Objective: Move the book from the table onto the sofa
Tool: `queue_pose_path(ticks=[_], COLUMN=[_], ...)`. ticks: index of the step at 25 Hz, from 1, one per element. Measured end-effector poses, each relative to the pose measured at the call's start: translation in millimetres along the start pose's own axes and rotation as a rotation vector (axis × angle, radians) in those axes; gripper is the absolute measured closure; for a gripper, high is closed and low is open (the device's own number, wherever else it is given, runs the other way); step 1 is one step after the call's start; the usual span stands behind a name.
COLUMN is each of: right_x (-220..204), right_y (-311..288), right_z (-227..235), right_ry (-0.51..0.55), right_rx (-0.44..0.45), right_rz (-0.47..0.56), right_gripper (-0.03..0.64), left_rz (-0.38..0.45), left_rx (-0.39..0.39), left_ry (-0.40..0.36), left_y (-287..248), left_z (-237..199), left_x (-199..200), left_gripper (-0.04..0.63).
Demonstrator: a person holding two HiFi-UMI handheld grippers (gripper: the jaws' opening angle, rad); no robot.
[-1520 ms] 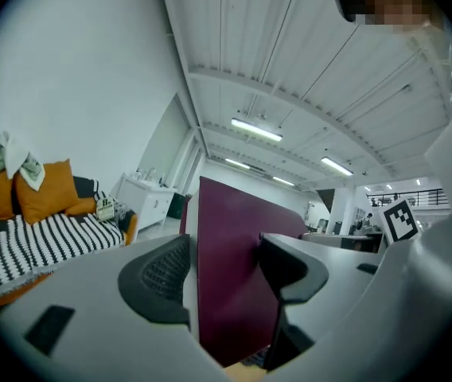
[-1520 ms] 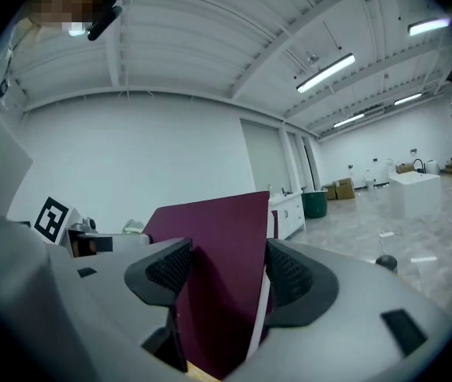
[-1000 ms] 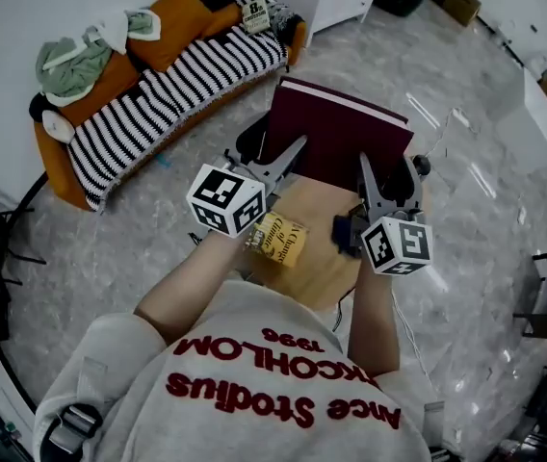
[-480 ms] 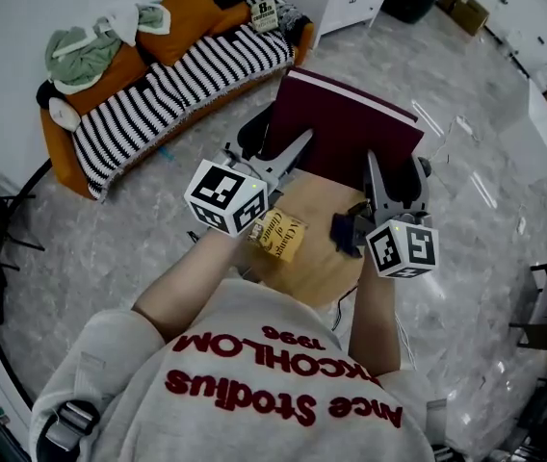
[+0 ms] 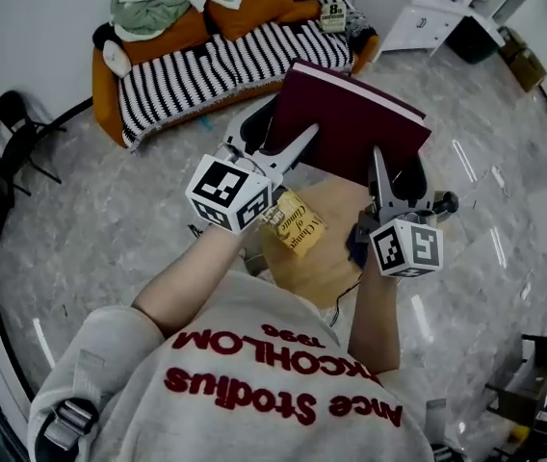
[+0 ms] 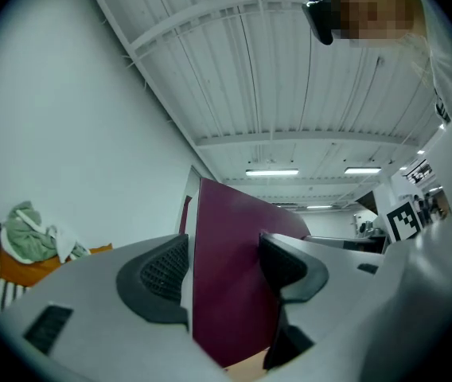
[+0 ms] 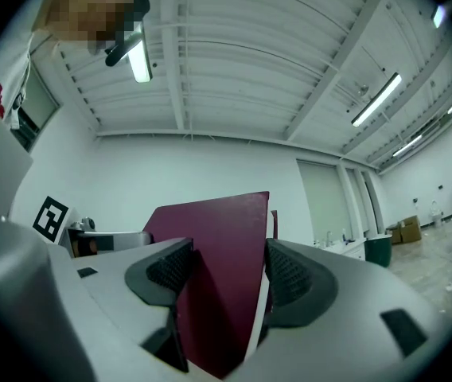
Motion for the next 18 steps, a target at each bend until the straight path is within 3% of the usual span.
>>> queue_pose_path(ticks=[11, 18], right_x=[-45.2, -57.3], right_y=[-63.8, -108.7], right_z=[-126.8, -221.7], right_ry=[-0.064, -0.101], right_rx=[0.376, 0.491], right_rz=[-0.044, -0.060], right_gripper=[0.308, 0.308], left_rz=[0.030, 0.044], left_rx=[0.387, 0.503], left_ry=[-0.081, -0.111], left_y=[129.9, 200.8], left_z=[-70.4, -134.8], left_x=[15.0, 41.1], left_gripper=[0.314, 0.314])
Point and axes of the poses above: the fingertips, and each gripper's own axes: y backward along the fingers, z to its right, x out of its top, the point moved 3 cm from there along y, backward along the fingers, and after that the axes turned 4 degrees about -x, right-handed, at the moved point
